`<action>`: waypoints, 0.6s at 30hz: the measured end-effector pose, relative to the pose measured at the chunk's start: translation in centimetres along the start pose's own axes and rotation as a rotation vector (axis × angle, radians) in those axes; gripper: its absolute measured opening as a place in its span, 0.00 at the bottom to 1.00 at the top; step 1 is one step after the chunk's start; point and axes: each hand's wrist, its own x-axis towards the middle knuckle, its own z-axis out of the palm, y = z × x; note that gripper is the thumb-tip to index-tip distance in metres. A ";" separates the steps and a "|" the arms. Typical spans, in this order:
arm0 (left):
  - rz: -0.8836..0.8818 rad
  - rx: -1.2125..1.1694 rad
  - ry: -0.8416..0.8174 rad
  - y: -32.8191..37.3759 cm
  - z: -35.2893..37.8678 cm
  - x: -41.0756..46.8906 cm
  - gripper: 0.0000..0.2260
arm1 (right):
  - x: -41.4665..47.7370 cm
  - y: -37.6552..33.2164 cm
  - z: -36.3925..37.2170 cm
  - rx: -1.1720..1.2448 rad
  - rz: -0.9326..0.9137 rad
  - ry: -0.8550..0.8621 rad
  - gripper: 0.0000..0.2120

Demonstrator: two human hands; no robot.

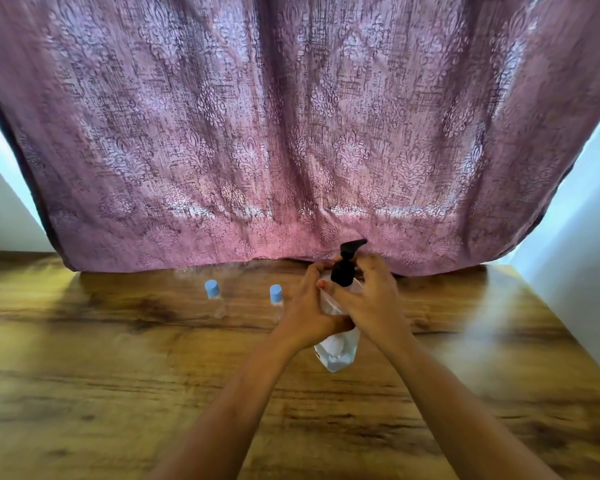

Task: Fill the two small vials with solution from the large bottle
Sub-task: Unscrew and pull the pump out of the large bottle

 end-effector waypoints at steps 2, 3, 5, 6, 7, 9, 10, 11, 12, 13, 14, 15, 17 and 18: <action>-0.007 -0.006 -0.013 0.2 -0.1 -0.1 0.34 | 0.2 -0.2 0.1 -0.048 0.012 0.024 0.21; -0.005 -0.011 -0.018 0.2 -0.2 -0.2 0.34 | 0.2 -0.1 0.2 -0.051 0.024 0.019 0.20; -0.015 -0.025 -0.026 0.3 -0.4 -0.4 0.32 | 0.3 0.0 0.3 -0.039 0.044 0.004 0.20; -0.027 -0.027 -0.030 0.3 -0.4 -0.4 0.31 | 0.3 0.0 0.2 -0.030 0.045 0.003 0.21; -0.038 -0.022 -0.036 0.4 -0.5 -0.4 0.32 | 0.4 -0.1 0.0 -0.016 0.044 -0.007 0.20; -0.048 -0.006 -0.048 0.7 -0.6 -0.5 0.35 | 0.5 -0.4 -1.0 0.042 0.034 -0.083 0.19; -0.047 0.003 -0.053 0.8 -0.7 -0.6 0.36 | 0.6 -0.6 -1.7 0.097 0.036 -0.168 0.21; -0.040 0.010 -0.060 0.9 -0.8 -0.6 0.37 | 0.7 -0.7 -2.3 0.178 0.043 -0.274 0.24; -0.033 0.014 -0.066 1.0 -0.9 -0.7 0.37 | 1.0 -0.5 -2.9 0.266 0.054 -0.374 0.28; -0.024 0.015 -0.070 1.1 -1.0 -0.8 0.37 | 1.2 -0.4 -3.4 0.339 0.066 -0.450 0.30; -0.019 0.015 -0.078 1.1 -1.1 -0.8 0.38 | 1.4 -0.3 -3.7 0.383 0.081 -0.494 0.32; -0.017 0.013 -0.082 1.1 -1.2 -0.9 0.38 | 1.4 -0.2 -3.9 0.402 0.086 -0.517 0.33; -0.018 -0.005 -0.087 1.0 -1.3 -1.1 0.38 | 1.2 -0.1 -3.8 0.378 0.079 -0.500 0.33; -0.018 -0.021 -0.095 1.0 -1.3 -1.2 0.38 | 0.8 -0.2 -3.5 0.340 0.076 -0.457 0.32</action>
